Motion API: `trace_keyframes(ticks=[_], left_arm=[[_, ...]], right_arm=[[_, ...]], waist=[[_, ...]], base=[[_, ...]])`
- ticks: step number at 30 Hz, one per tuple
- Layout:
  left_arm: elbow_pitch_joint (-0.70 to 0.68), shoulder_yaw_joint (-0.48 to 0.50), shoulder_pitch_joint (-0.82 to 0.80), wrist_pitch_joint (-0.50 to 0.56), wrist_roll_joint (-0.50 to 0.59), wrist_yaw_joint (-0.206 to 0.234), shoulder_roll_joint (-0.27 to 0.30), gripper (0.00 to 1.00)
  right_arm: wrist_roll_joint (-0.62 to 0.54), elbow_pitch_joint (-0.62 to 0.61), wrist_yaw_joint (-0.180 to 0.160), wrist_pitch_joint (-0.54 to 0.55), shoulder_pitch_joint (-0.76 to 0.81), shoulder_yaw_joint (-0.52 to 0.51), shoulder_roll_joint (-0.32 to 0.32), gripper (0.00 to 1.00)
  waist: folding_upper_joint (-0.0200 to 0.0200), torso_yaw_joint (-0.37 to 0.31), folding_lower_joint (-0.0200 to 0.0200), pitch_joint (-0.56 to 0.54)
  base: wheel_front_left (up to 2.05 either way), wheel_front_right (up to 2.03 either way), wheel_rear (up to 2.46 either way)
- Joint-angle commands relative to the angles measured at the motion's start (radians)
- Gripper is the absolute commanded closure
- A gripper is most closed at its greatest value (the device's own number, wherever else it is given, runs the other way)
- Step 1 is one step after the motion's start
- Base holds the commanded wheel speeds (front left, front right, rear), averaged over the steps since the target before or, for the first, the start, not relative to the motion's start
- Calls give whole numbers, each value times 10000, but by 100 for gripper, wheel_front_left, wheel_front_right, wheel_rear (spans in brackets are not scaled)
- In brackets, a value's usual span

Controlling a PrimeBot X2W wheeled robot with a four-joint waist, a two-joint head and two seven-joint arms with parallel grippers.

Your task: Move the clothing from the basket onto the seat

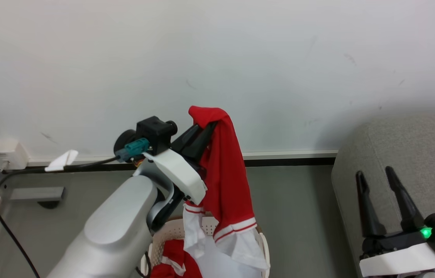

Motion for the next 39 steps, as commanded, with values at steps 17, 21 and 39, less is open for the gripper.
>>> trace_keyframes(ticks=[17,21,39], left_arm=[[-1076,-117,251,533,-317,332,126,100],[-1314,-245,287,713,-477,260,-43,100],[-2519,-1271,515,1452,-830,100,-456,100]], right_arm=[[643,730,-21,9,-226,2872,-311,0],[942,1437,-21,10,-632,3817,-406,0],[2423,5356,-21,9,-2730,6058,-178,0]], waist=[[0,269,2,-15],[0,468,2,-54],[0,2139,2,-300]], base=[[0,0,0],[0,0,0],[0,0,0]])
